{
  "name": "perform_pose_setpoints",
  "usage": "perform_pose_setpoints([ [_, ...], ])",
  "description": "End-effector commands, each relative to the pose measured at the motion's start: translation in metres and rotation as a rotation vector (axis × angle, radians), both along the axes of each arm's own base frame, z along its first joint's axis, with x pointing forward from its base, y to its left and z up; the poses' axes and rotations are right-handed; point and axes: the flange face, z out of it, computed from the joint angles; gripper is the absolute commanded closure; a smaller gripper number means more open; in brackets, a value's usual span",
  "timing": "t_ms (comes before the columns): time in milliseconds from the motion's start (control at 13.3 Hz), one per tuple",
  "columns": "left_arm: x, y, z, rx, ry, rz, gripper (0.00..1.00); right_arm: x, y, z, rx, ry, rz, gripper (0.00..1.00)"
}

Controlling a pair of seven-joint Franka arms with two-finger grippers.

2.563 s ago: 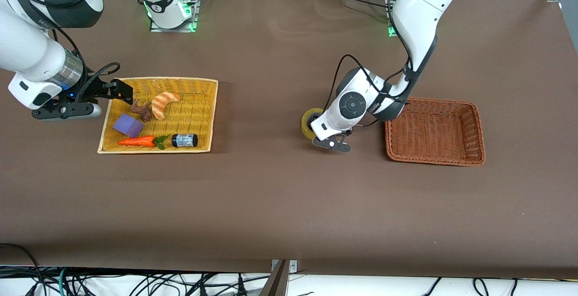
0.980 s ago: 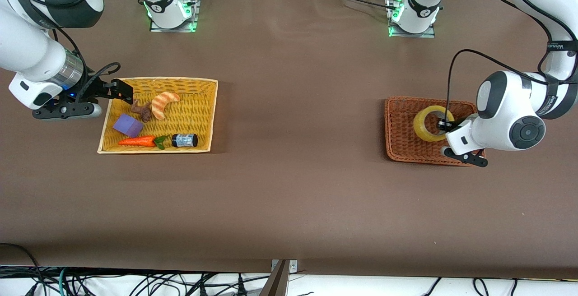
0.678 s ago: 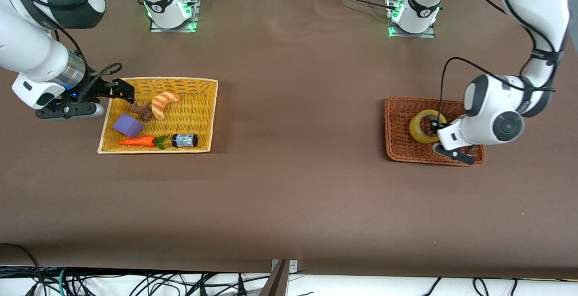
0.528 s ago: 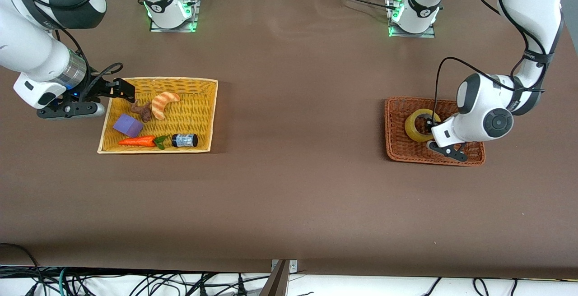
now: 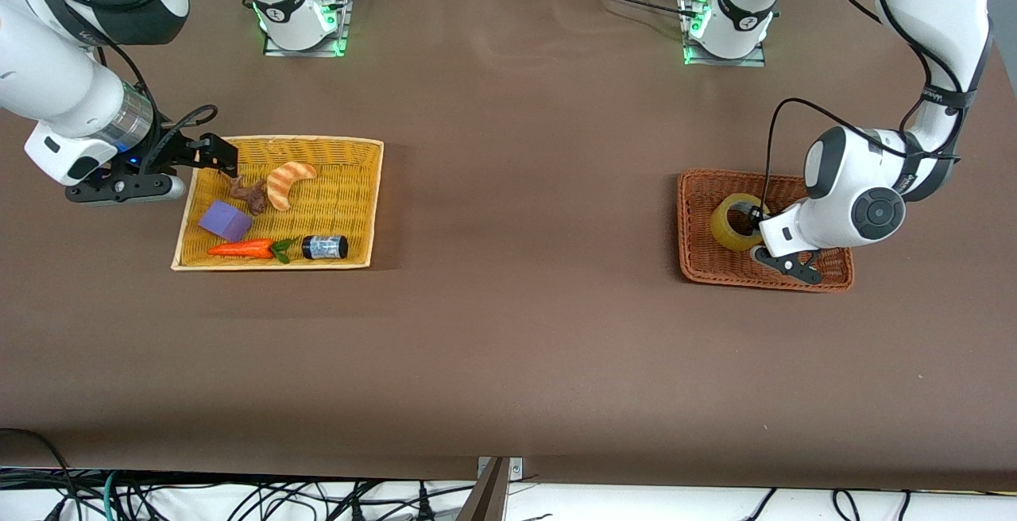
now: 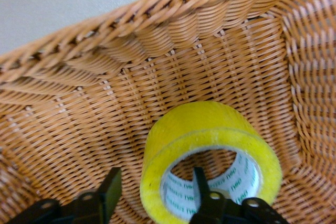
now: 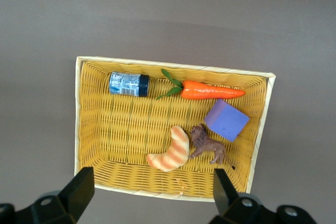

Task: Transfer tape with both arms
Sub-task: 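Open the left gripper and lift it away from the basket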

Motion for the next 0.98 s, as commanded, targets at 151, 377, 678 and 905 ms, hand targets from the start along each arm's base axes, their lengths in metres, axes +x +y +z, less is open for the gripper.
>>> perform_pose_setpoints([
  [151,0.030,-0.002,0.163,0.044,-0.105,-0.019,0.00,-0.010,-0.001,0.006,0.010,-0.017,0.006,0.00],
  [377,0.036,-0.016,0.269,0.036,-0.114,-0.022,0.00,-0.010,-0.001,0.006,0.008,-0.016,0.006,0.00],
  [678,0.034,-0.016,0.340,-0.015,-0.169,0.024,0.00,-0.010,-0.001,0.006,0.008,-0.018,0.008,0.00],
  [905,0.029,-0.029,0.353,-0.018,-0.197,0.225,0.00,-0.010,-0.001,0.009,0.008,-0.022,0.011,0.00],
])
